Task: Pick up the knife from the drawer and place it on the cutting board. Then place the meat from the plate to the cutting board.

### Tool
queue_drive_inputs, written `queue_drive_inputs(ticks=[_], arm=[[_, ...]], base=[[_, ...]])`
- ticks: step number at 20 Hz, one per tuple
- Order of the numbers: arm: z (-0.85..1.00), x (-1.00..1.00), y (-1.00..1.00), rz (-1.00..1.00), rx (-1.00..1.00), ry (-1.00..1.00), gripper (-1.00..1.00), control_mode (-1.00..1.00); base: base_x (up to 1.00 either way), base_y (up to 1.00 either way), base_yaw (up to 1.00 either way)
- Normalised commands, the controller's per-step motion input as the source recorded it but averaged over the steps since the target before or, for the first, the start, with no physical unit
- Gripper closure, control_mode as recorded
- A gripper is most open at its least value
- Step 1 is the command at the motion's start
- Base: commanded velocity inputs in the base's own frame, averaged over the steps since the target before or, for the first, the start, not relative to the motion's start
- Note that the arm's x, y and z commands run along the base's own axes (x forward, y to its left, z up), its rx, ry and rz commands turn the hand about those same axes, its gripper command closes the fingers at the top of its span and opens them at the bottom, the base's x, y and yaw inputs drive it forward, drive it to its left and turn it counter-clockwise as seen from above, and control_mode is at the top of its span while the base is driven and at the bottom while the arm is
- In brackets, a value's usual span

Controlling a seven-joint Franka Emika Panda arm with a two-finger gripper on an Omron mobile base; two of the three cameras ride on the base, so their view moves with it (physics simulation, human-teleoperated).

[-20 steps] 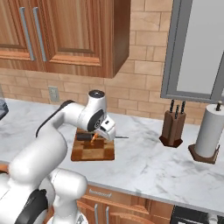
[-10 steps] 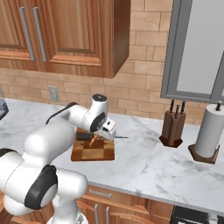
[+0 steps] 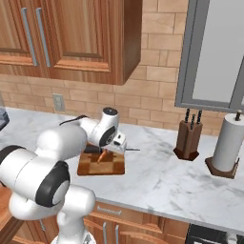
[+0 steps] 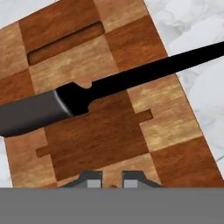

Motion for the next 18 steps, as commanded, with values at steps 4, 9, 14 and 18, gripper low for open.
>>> queue_drive_inputs(ticks=[4,9,14,18], arm=[[-0.27,0.10,0.00,0.09,0.00,0.00,1.00,-1.00],[-0.30,0.15,0.02,0.08,0.00,0.00,1.00,-1.00],[-0.18,0.05,0.00,0.06,0.00,0.00,-1.00,-1.00],[0.15,-0.10,0.00,0.01,0.00,-0.02,-1.00,-1.00]], base=[[0.00,0.00,0.00],[0.00,0.00,0.00],[0.00,0.00,0.00],[0.00,0.00,0.00]])
